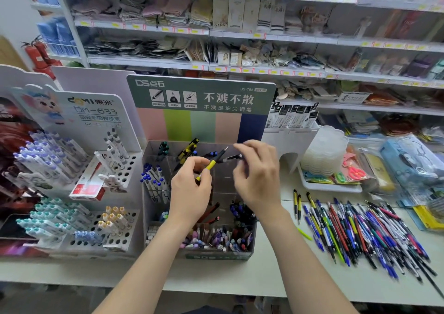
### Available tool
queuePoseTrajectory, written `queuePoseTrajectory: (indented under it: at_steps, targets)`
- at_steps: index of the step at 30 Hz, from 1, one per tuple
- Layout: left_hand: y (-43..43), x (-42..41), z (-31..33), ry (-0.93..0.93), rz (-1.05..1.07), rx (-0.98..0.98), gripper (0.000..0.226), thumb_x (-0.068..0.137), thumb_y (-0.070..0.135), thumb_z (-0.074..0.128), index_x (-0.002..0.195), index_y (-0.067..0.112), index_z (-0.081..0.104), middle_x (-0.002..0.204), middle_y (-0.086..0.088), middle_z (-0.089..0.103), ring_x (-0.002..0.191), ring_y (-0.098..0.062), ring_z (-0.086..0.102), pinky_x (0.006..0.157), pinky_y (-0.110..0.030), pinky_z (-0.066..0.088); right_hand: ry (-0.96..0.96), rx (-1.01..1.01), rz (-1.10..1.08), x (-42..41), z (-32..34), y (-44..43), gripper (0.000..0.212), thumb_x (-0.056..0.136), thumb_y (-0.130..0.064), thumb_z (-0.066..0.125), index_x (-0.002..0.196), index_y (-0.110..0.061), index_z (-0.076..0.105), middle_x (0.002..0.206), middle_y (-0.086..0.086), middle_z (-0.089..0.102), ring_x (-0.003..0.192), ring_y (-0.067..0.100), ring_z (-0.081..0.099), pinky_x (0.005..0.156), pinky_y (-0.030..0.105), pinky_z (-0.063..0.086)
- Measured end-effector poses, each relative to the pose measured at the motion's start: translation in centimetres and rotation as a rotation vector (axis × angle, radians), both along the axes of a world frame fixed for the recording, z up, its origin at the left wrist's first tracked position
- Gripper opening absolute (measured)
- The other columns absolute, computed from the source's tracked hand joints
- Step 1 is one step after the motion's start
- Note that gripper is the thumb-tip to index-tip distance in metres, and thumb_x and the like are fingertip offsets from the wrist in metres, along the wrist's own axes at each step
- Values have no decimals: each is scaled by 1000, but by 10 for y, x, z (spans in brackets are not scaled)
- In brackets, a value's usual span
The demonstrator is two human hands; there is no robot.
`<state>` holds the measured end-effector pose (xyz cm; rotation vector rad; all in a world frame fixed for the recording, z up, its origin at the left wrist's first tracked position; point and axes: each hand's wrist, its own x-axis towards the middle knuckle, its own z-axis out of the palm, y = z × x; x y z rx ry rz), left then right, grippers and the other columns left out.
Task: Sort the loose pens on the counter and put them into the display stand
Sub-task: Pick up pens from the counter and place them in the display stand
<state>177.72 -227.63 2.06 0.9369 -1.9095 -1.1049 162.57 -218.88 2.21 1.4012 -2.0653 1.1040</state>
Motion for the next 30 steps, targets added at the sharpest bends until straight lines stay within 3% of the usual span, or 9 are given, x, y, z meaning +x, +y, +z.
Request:
queuePoseTrajectory:
  at_steps: [3,7,10,12,15,20,25,27,30]
  targets:
    - [2,5,7,77,69,-68,13,99,11,68,102,24,68,94,12,72,89,-8,70,81,-32,60,101,116,244,18,-7,-14,34,91,-7,69,124,-12,74,125,8,66,111,30,59,92,44,50]
    - [0,16,17,224,84,-88,6,99,27,71,100,23,66,90,7,73,77,-17,73,67,-36,60,125,78,297,27,-5,-30,21,103,-14,60,120,-12,71,109,3,73,95,30,61,77,48,51]
    - [-7,28,19,252,111,-98,22,100,42,60,108,21,64,91,5,72,75,-18,72,67,-30,56,-160,-80,264,37,13,-42,36,104,-6,60,136,-14,47,117,0,66,99,25,63,84,46,55]
    - [-11,34,16,187,173,-98,18,100,36,58,106,21,65,90,8,70,81,-12,69,69,-23,52,-352,-167,267,44,25,-53,47,105,-4,57,142,-17,32,117,2,60,94,18,68,80,41,60]
    - [-22,44,4,52,247,-72,12,101,18,63,112,23,67,101,10,68,92,-4,63,81,-30,55,-445,-196,322,49,37,-70,64,101,0,60,150,-19,24,104,5,65,82,18,70,74,39,61]
    - [-35,55,-7,-142,65,-130,43,100,12,64,142,20,59,135,7,57,124,-7,54,108,-27,44,-500,-263,266,54,39,-90,75,95,5,66,155,-19,28,97,5,66,80,16,69,75,36,62]
    - [-38,58,-8,-216,-14,-81,53,104,12,56,156,17,46,154,4,45,142,-10,42,115,-24,31,-454,-160,287,55,31,-108,64,96,-1,69,149,-21,40,93,1,66,82,19,68,78,39,61]
    - [-39,60,-7,-211,-23,-69,53,104,12,56,156,17,46,155,4,44,143,-9,40,116,-23,29,-332,-1,295,55,22,-112,43,100,-8,66,140,-19,55,99,1,71,92,21,69,83,43,59]
    - [-39,62,-10,-169,8,-82,48,103,10,57,150,18,52,148,5,50,133,-2,43,113,-20,32,31,187,137,55,11,-107,21,104,-21,59,118,-19,75,111,0,75,108,29,63,89,51,50]
